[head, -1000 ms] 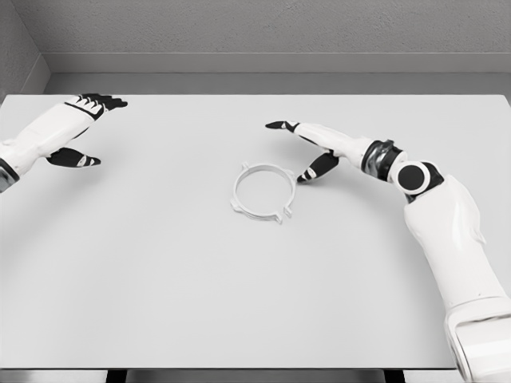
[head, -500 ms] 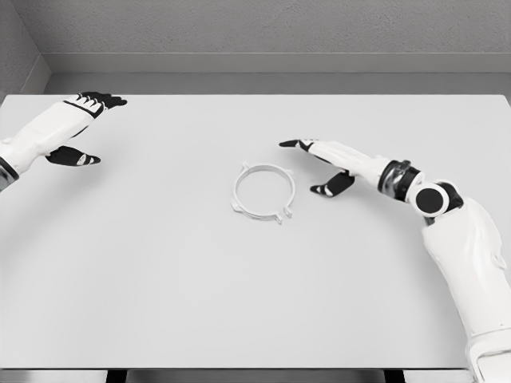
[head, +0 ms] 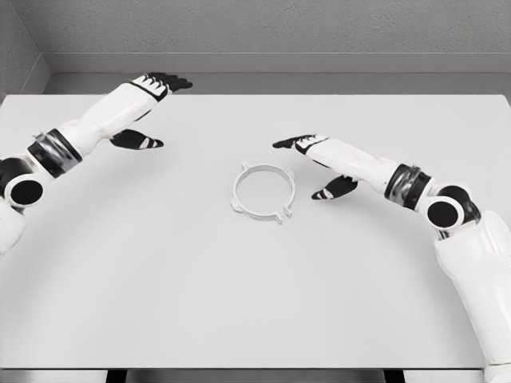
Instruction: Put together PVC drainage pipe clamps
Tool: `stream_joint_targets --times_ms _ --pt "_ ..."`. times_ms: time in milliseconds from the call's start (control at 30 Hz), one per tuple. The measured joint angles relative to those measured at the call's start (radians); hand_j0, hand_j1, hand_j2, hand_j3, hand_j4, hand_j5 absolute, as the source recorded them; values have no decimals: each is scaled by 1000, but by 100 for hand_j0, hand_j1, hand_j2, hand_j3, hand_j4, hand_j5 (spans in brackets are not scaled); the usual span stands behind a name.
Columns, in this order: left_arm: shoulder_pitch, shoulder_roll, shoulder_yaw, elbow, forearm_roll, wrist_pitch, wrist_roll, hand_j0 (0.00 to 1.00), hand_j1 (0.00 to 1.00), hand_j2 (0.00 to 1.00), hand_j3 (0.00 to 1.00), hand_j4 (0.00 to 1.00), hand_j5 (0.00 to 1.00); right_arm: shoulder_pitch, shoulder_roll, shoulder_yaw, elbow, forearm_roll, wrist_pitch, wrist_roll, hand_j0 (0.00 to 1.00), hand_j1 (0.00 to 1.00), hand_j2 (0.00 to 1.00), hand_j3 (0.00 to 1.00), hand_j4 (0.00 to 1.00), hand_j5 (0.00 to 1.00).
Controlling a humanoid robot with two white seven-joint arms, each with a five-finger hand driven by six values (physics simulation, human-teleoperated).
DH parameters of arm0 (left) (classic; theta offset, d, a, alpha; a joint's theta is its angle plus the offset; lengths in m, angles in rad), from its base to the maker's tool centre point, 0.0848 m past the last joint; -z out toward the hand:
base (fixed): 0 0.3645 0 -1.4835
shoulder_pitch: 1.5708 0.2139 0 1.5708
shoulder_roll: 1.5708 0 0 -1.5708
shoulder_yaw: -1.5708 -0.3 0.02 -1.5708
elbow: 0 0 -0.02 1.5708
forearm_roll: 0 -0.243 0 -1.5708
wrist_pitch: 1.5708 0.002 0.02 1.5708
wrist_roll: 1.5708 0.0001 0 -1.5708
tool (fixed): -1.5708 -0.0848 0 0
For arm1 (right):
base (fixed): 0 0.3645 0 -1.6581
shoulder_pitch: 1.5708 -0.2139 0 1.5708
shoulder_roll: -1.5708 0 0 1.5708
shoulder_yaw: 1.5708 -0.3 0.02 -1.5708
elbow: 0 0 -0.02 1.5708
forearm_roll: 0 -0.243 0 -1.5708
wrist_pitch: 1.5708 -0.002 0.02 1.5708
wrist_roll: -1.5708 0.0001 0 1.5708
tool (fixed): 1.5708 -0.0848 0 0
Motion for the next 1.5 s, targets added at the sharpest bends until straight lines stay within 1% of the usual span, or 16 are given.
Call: stream_joint_targets --times_ms 167,233,267,333,400,467,500,567,667,767,867,1000,1100,1200,1267,1500 --pt "-15 -60 -24 3 -2 0 3 100 100 100 100 100 100 29 -32 -5 -70 -1 2 0 100 100 100 100 100 100" --pt "-21 -77 -34 8 -3 0 4 100 100 100 100 100 100 67 -42 -25 -100 -1 0 0 100 100 100 100 100 100" --pt "-22 -82 -36 11 -5 0 4 100 100 100 100 100 100 117 -49 -53 -125 -1 -1 0 100 100 100 100 100 100" --pt "-25 -91 -42 21 -5 0 4 100 100 100 100 100 100 196 -63 -151 -196 -6 -7 0 100 100 100 100 100 100" --pt "-25 -99 -47 27 -7 0 4 100 100 100 100 100 100 238 -74 -266 -265 -12 -14 0 100 100 100 100 100 100" --pt "-23 -103 -50 33 -8 0 4 100 100 100 100 100 100 253 -81 -362 -308 -16 -23 0 100 100 100 100 100 100" --pt "-23 -104 -52 35 -8 0 4 100 100 100 100 100 100 258 -83 -404 -321 -17 -32 0 100 100 100 100 100 100" --pt "-20 -106 -56 37 -9 0 3 100 100 100 100 100 100 299 -84 -477 -335 -18 -57 0 100 100 100 100 100 100" --pt "-18 -116 -59 72 -10 0 1 100 100 100 100 100 100 308 -85 -539 -324 -18 -75 0 100 100 100 100 100 100" --pt "-5 -132 -67 96 -12 0 0 100 100 100 100 100 100 313 -85 -560 -308 -17 -86 0 100 100 100 100 100 100" --pt "46 -139 -73 89 -12 0 0 100 100 100 100 100 100 311 -83 -566 -303 -18 -91 0 100 100 100 100 100 100" --pt "81 -131 -75 23 -6 0 -1 100 100 100 100 100 100 308 -82 -568 -299 -17 -89 0 100 100 100 100 100 100" --pt "83 -106 -74 -26 1 0 0 100 100 100 100 100 100 310 -82 -568 -299 -17 -90 0 100 100 100 100 100 100" --pt "120 -81 -75 -74 3 0 -1 100 100 100 100 100 100 310 -81 -568 -301 -17 -91 0 100 100 100 100 100 100" --pt "126 -68 -75 -105 3 0 0 100 100 100 100 100 100 310 -81 -568 -301 -17 -92 0 100 100 100 100 100 100" --pt "155 -55 -77 -153 0 0 0 100 100 100 100 100 100 310 -80 -569 -299 -17 -92 0 100 100 100 100 100 100"
